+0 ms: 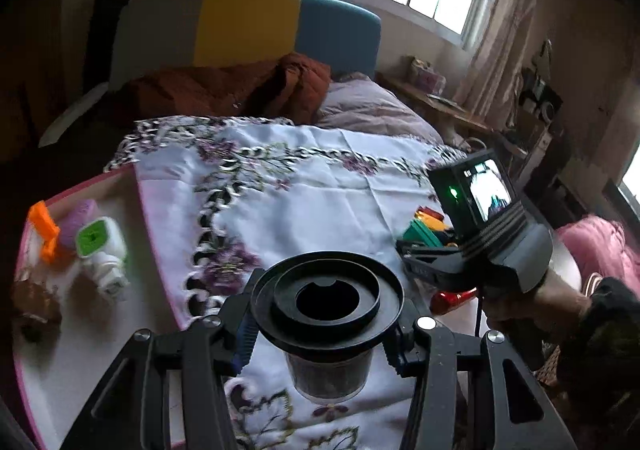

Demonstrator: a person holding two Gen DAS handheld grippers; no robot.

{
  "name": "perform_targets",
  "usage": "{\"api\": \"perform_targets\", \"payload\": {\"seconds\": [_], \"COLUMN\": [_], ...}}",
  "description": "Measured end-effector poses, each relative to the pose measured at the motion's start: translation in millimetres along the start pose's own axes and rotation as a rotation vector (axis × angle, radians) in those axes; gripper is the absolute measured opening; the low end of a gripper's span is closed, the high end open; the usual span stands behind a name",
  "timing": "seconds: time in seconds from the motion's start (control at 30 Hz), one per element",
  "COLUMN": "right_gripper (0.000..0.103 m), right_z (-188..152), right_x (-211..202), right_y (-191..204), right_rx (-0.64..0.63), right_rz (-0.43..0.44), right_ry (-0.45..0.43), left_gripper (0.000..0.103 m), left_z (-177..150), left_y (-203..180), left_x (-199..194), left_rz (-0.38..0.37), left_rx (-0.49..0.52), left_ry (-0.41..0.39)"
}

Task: Organize rigid objects
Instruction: 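Carry the black lidded cup over the tray with the left tool, then lower the black cup into the tray and open the left tool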

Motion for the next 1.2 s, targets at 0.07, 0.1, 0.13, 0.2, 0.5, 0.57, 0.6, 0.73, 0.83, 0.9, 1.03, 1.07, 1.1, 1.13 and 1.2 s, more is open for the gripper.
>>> {"api": "perform_targets", "payload": {"seconds": [0.07, 0.1, 0.13, 0.2, 0.5, 0.57, 0.6, 0.73, 0.83, 0.9, 1.03, 1.07, 1.1, 1.13, 1.2], "right_gripper": [0.030, 0.030, 0.030, 0.030, 0.030, 0.030, 0.030, 0.030, 0.030, 0.030, 0.030, 0.030, 0.030, 0.030, 0.030], "right_z": [0, 0, 0, 0, -1, -1, -1, -1, -1, -1, -1, -1, -1, -1, -1], "right_x": [0, 0, 0, 0, -1, -1, -1, 0, 0, 0, 0, 0, 0, 0, 0], "right_y": [0, 1, 1, 1, 3, 3, 3, 4, 5, 5, 6, 6, 6, 7, 7], "right_rx": [-0.002, -0.003, -0.005, -0.008, -0.027, -0.030, -0.028, -0.032, -0.035, -0.036, -0.042, -0.045, -0.047, -0.050, -0.052], "right_rz": [-0.002, -0.003, -0.005, -0.008, -0.022, -0.021, -0.022, -0.025, -0.029, -0.030, -0.036, -0.037, -0.039, -0.041, -0.043], "right_ry": [-0.001, -0.001, -0.002, -0.003, -0.001, -0.001, -0.001, -0.001, -0.001, -0.001, -0.001, -0.001, -0.001, -0.002, -0.002], "left_gripper": [0.052, 0.052, 0.052, 0.052, 0.052, 0.052, 0.052, 0.052, 0.052, 0.052, 0.046, 0.046, 0.044, 0.044, 0.044], "left_z": [0, -1, -1, -4, -35, -45, -50, -60, -62, -63, -61, -60, -59, -57, -53], "left_y": [14, 20, 28, 47, 152, 171, 180, 194, 201, 206, 215, 216, 215, 215, 214], "left_x": [-8, -10, -13, -20, -40, -37, -35, -28, -19, -6, 9, 13, 17, 20, 28], "left_rz": [0.017, 0.026, 0.036, 0.056, 0.210, 0.235, 0.236, 0.243, 0.242, 0.249, 0.273, 0.286, 0.302, 0.317, 0.344], "left_rx": [-0.023, -0.033, -0.045, -0.076, -0.227, -0.265, -0.290, -0.326, -0.334, -0.334, -0.356, -0.349, -0.336, -0.316, -0.299], "left_ry": [-0.006, -0.008, -0.009, -0.011, 0.017, 0.049, 0.067, 0.107, 0.141, 0.194, 0.209, 0.208, 0.214, 0.213, 0.207]}}
Point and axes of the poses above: each gripper's, at about its wrist camera, not at the fingertips, and x roughly the way its jaws point, y to its left, z to its top, the point moved 1 cm from there along x, roughly the way its jaws point, and after that the axes turned 12 degrees about z, right-handed, at the moved point
